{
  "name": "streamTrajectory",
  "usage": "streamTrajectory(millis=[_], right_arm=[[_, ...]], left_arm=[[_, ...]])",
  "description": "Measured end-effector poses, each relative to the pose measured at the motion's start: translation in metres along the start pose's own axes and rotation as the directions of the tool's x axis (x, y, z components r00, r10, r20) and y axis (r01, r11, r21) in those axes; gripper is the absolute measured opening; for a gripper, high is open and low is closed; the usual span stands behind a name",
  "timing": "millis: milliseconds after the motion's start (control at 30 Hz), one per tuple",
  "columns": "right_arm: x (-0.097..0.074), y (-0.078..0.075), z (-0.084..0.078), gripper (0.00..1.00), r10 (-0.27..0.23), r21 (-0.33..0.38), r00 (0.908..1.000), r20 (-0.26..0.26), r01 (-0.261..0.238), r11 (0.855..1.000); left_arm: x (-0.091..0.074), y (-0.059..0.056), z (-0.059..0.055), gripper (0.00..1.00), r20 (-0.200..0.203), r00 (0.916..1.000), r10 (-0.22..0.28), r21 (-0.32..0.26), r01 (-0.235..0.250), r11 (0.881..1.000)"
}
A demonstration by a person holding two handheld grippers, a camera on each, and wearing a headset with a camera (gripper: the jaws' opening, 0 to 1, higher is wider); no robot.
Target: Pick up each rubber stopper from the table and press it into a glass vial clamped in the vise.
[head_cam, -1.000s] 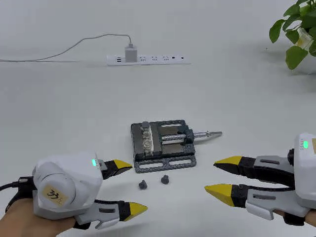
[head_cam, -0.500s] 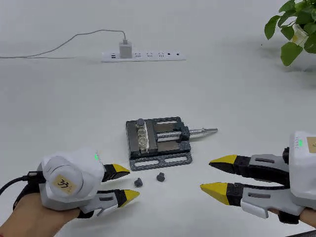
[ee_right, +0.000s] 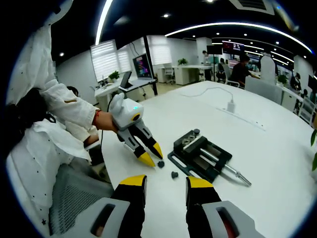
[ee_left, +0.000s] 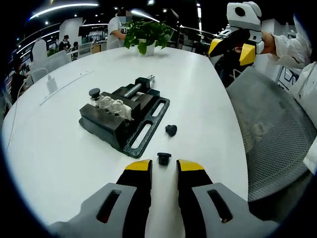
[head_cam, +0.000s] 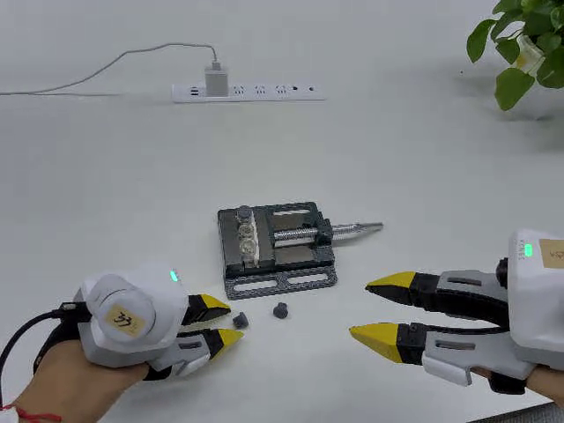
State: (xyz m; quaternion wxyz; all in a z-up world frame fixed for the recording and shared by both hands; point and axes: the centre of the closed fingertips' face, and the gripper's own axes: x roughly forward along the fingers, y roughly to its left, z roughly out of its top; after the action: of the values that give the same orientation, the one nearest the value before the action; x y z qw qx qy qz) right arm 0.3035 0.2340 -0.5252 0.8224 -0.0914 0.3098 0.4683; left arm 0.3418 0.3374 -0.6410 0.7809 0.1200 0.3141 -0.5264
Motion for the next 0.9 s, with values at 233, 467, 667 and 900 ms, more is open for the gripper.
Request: streamTrajectory(millis=[233,467,667,900], right_arm=[[-0.003,-0.001,-0.004,0.32,0.003,-0.014,1.0000,-0.007,-0.003,1.000],[-0.008,-0.005,-0.008,0.37,0.000,-0.025,0.9999,-0.013,-0.001,1.000],[-0.014,-0.008,-0.011,0.40,-0.003,-0.027,0.9999,-0.015,0.003,1.000],[-0.022,-0.011,-0.015,0.44,-0.005,-0.038,0.9997,-0.024,0.004,0.999]], left_arm=[[0.003,0.000,0.001,0.12,-0.002,1.0000,-0.005,0.001,0.005,1.000],[0.005,0.000,-0.001,0.07,-0.011,0.9999,-0.010,0.013,0.010,1.000],[0.007,0.000,-0.003,0.05,-0.017,0.9998,-0.010,0.009,0.010,1.000],[0.007,0.000,-0.003,0.04,-0.018,0.9998,-0.008,0.033,0.008,0.999]])
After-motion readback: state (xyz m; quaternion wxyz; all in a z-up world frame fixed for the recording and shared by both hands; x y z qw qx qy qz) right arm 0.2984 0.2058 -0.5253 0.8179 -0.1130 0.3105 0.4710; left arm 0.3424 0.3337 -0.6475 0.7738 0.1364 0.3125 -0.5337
